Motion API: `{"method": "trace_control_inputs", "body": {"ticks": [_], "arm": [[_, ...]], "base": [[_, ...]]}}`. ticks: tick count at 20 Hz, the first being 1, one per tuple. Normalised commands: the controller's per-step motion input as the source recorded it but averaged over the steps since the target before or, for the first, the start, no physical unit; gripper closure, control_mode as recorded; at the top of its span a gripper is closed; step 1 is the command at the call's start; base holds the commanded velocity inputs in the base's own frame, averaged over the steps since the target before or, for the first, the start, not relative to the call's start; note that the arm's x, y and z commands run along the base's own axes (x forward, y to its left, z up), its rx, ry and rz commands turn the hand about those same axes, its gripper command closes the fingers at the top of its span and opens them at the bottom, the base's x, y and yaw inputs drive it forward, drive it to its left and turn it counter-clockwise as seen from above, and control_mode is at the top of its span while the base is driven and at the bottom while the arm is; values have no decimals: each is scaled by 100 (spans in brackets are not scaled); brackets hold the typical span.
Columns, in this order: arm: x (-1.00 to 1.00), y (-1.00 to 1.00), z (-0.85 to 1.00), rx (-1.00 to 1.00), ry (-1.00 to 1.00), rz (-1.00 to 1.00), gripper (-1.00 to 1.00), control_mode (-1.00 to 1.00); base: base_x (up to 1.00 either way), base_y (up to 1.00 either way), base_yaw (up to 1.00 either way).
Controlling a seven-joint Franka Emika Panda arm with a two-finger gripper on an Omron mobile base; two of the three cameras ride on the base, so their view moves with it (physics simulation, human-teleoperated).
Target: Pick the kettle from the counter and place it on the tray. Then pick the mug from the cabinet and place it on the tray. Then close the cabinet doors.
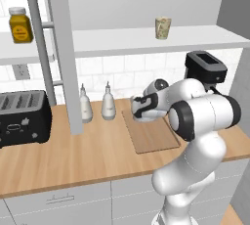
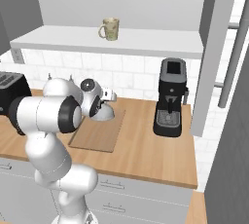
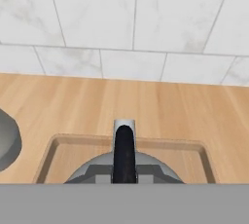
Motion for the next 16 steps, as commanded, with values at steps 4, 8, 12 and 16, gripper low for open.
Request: {"method": "trace_control_inputs", "body": {"ticks": [4, 8, 12, 16], "arm": [[0, 0, -11, 0, 0, 0, 100, -100], [0, 0, -11, 0, 0, 0, 100, -100], [0, 0, -11, 0, 0, 0, 100, -100], [0, 0, -7, 0, 0, 0, -100, -100]], "base": [[0, 0, 0], [0, 0, 0], [0, 0, 0], [0, 0, 0]]}}
